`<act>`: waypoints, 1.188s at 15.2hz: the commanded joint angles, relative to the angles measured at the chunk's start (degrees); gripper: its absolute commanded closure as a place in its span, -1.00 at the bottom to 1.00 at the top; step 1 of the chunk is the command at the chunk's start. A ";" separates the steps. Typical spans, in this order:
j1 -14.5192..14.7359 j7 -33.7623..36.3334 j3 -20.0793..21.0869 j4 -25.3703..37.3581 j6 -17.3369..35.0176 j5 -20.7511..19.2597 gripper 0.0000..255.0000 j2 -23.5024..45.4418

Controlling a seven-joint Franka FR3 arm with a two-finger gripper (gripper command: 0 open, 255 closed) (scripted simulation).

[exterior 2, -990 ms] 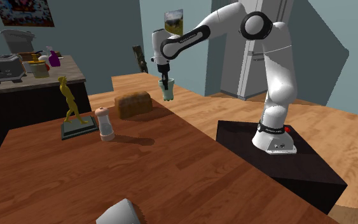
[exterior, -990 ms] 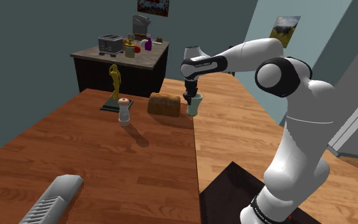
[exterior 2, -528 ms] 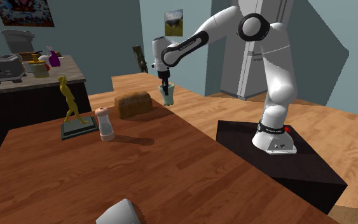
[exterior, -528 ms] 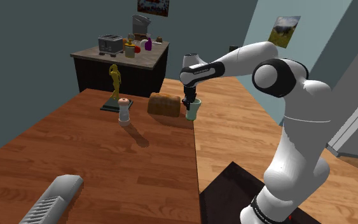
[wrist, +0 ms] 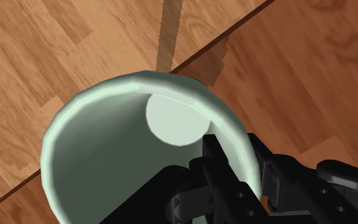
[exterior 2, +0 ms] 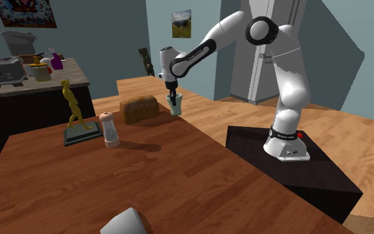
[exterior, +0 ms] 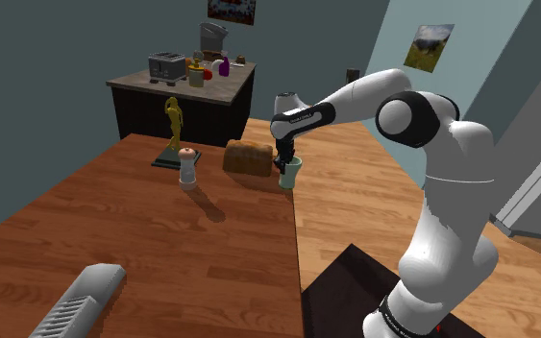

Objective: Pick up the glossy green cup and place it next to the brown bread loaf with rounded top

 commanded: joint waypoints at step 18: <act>0.16 0.45 -0.03 -0.30 0.94 -0.22 -1.00 0.64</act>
